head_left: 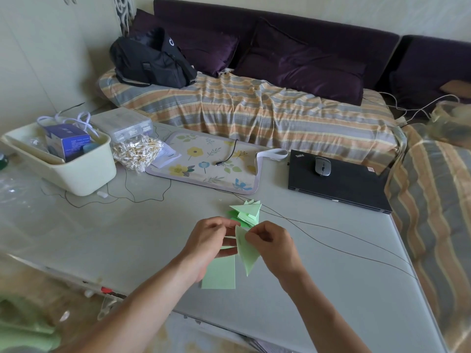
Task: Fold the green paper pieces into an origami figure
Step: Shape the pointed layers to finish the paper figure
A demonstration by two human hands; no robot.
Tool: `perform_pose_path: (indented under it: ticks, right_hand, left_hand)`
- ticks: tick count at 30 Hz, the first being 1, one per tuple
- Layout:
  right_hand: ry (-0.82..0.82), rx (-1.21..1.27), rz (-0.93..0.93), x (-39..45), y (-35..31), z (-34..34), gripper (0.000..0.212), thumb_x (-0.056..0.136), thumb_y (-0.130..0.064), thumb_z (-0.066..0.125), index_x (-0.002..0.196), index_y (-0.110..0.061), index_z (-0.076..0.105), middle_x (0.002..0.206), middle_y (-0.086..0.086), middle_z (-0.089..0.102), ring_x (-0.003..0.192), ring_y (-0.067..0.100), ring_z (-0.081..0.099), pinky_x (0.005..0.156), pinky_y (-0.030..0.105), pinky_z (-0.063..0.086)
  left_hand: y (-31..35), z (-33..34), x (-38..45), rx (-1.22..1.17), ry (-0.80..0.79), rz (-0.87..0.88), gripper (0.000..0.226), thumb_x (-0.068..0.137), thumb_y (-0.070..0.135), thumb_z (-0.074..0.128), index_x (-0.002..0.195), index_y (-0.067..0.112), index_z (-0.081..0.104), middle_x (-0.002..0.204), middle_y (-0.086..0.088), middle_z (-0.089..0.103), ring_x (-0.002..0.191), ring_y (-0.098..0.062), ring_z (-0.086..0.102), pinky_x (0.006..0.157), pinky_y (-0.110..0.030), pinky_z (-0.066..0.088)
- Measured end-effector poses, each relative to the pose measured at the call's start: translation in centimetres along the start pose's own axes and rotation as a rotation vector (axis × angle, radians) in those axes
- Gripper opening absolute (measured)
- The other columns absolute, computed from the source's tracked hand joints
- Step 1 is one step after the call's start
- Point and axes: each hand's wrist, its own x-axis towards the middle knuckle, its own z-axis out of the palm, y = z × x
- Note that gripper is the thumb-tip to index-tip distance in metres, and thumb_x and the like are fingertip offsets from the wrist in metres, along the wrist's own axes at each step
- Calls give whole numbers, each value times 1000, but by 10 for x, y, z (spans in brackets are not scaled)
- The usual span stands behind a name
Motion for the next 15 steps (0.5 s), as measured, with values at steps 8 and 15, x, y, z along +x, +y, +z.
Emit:
perform_pose_path:
  ticks: [8,15]
  right_hand:
    - [-127,167,33,0,0,0,10,87,-14,70,77,-15,73,71,0,70,65,12,58,66,29,48]
    - [-177,140,31,-2,-3,1,17,88,-32,75,79,-17,73,71,-3,68,66,11,56,66,29,47]
  left_hand:
    - [-8,-2,3,67,-30,85,7,90,1,70,96,5,73,81,-11,69,74,-22,72,74,-32,63]
    - [-12,-5,8,136,81,119,4,82,7,80,84,9,77,67,-1,68,63,-16,67,71,-35,64]
